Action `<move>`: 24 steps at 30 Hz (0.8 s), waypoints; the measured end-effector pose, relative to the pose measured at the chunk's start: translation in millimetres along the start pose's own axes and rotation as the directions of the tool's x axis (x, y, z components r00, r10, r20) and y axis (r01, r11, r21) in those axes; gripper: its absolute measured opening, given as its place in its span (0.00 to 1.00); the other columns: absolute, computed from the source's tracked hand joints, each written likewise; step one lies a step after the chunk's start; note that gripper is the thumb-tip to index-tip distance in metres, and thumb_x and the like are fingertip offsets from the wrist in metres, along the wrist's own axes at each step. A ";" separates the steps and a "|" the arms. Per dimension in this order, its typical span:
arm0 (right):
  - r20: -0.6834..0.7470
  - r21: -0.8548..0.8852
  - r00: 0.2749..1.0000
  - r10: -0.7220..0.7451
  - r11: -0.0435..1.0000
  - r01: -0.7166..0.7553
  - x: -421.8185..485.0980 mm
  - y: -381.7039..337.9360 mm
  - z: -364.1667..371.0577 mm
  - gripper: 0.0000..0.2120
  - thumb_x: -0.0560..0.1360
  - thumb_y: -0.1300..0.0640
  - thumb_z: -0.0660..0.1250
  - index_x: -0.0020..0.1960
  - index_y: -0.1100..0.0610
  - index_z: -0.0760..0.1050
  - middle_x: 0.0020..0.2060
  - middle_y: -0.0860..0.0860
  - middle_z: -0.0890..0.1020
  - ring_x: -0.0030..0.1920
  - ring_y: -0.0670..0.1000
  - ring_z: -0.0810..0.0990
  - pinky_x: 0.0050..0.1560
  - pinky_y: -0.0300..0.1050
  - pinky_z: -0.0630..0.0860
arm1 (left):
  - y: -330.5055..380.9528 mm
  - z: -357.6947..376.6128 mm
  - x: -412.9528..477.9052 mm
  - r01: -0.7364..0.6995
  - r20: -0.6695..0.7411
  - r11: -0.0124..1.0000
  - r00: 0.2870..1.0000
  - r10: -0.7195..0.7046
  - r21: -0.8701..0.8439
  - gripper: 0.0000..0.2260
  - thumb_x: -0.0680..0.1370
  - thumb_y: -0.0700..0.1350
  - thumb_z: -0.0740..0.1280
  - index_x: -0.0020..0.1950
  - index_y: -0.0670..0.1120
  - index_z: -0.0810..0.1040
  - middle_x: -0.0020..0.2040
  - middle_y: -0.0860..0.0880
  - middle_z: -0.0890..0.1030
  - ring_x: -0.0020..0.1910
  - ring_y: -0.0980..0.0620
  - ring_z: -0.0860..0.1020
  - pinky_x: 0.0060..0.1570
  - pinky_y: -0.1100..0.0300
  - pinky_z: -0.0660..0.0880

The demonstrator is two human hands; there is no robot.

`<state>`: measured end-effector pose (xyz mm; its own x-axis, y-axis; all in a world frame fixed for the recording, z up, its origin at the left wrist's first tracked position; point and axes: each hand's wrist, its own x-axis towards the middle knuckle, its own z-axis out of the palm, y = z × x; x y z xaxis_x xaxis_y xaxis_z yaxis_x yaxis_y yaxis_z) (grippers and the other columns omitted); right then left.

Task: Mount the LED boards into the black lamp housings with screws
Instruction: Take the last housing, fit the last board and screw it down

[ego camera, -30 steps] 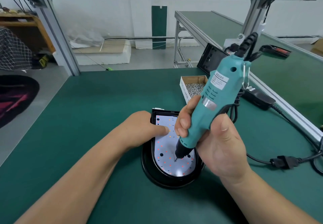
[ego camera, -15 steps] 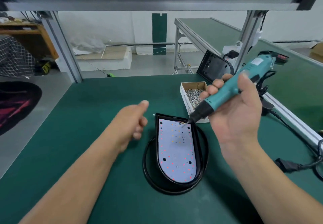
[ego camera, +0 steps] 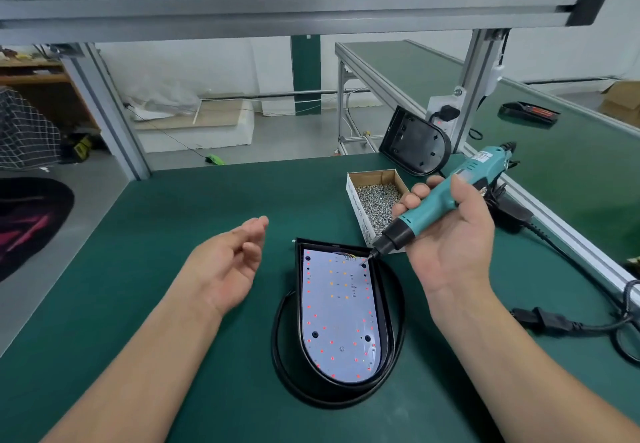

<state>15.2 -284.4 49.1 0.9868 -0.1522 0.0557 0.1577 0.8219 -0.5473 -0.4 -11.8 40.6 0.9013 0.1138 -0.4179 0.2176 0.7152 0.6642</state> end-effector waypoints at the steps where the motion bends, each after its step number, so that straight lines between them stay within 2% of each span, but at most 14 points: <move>1: 0.002 0.001 1.000 0.001 1.000 -0.001 0.0 -0.1 0.5 0.11 0.80 0.52 0.68 0.54 0.59 0.72 0.41 0.55 0.75 0.39 0.54 0.75 0.48 0.51 0.77 | 1.4 0.2 -1.2 0.001 0.035 1.000 0.999 -0.001 -0.011 0.05 0.85 0.34 0.63 0.57 0.39 0.79 0.44 0.47 0.86 0.31 0.61 0.79 0.23 0.72 0.69; 3: 0.007 0.005 1.000 0.000 1.000 0.000 -0.1 -1.1 1.4 0.13 0.80 0.50 0.68 0.55 0.60 0.72 0.42 0.55 0.75 0.39 0.54 0.76 0.49 0.51 0.76 | 3.9 3.6 -7.5 -0.015 0.139 1.000 0.990 0.014 0.009 0.01 0.84 0.42 0.67 0.53 0.45 0.77 0.40 0.52 0.82 0.25 0.62 0.72 0.19 0.71 0.64; 5: 0.018 0.007 1.000 -0.001 1.000 0.001 -0.7 -2.5 2.6 0.15 0.81 0.48 0.67 0.56 0.60 0.73 0.43 0.55 0.76 0.40 0.55 0.76 0.51 0.52 0.77 | 3.4 10.2 -17.0 -0.063 0.235 0.994 0.971 0.039 0.092 0.07 0.79 0.50 0.70 0.49 0.47 0.76 0.37 0.54 0.76 0.23 0.61 0.66 0.18 0.71 0.61; 8: 0.043 0.021 0.999 -0.005 1.000 0.004 -2.9 -5.2 6.4 0.15 0.83 0.47 0.65 0.57 0.60 0.73 0.43 0.55 0.76 0.41 0.54 0.77 0.51 0.52 0.77 | -2.2 19.3 -31.8 -0.135 0.305 0.962 0.951 0.058 0.238 0.12 0.78 0.54 0.71 0.46 0.46 0.79 0.34 0.52 0.73 0.23 0.60 0.63 0.19 0.69 0.60; 10: 0.054 0.035 0.998 -0.008 0.999 0.006 -5.0 -6.9 9.2 0.15 0.83 0.47 0.65 0.57 0.60 0.72 0.43 0.55 0.76 0.41 0.55 0.77 0.52 0.53 0.77 | -6.0 23.0 -39.7 -0.143 0.346 0.945 0.938 0.033 0.296 0.12 0.78 0.53 0.72 0.46 0.44 0.81 0.36 0.50 0.74 0.25 0.59 0.65 0.20 0.68 0.62; 15: 0.104 0.103 0.994 -0.019 0.995 0.008 -10.3 -12.6 14.6 0.18 0.83 0.45 0.65 0.59 0.61 0.72 0.45 0.56 0.77 0.43 0.56 0.77 0.53 0.54 0.77 | -9.1 26.4 -51.6 -0.125 0.422 0.914 0.905 -0.053 0.385 0.09 0.76 0.40 0.71 0.53 0.39 0.86 0.45 0.42 0.83 0.30 0.56 0.71 0.25 0.67 0.67; 19: 0.125 0.112 0.991 -0.044 0.993 0.030 -12.8 -16.3 19.2 0.19 0.84 0.43 0.63 0.60 0.61 0.72 0.47 0.57 0.77 0.45 0.56 0.78 0.56 0.55 0.78 | -16.5 27.6 -59.3 -0.213 0.462 0.852 0.886 -0.038 0.478 0.14 0.76 0.42 0.71 0.59 0.37 0.80 0.49 0.36 0.86 0.24 0.57 0.69 0.25 0.67 0.63; 21: 0.129 0.109 0.990 -0.061 0.993 0.047 -13.8 -17.4 21.1 0.19 0.85 0.43 0.62 0.59 0.60 0.71 0.47 0.57 0.77 0.46 0.56 0.78 0.58 0.57 0.78 | -22.8 29.1 -62.9 -0.236 0.488 0.841 0.872 -0.038 0.487 0.11 0.77 0.43 0.72 0.56 0.39 0.81 0.51 0.34 0.86 0.23 0.57 0.67 0.24 0.67 0.63; 24: 0.148 0.123 0.986 -0.073 0.991 0.055 -14.9 -18.4 23.1 0.19 0.86 0.43 0.61 0.59 0.60 0.71 0.48 0.57 0.77 0.46 0.56 0.78 0.60 0.57 0.77 | -30.6 30.3 -66.1 -0.261 0.512 0.835 0.858 -0.029 0.484 0.07 0.77 0.44 0.73 0.52 0.43 0.86 0.47 0.39 0.85 0.24 0.56 0.67 0.24 0.67 0.63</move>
<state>-1.5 -284.6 77.7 0.9672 -0.1294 0.2184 0.2154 0.8737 -0.4362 -55.4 -62.1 66.7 0.9591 -0.2764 -0.0603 0.1281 0.2342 0.9637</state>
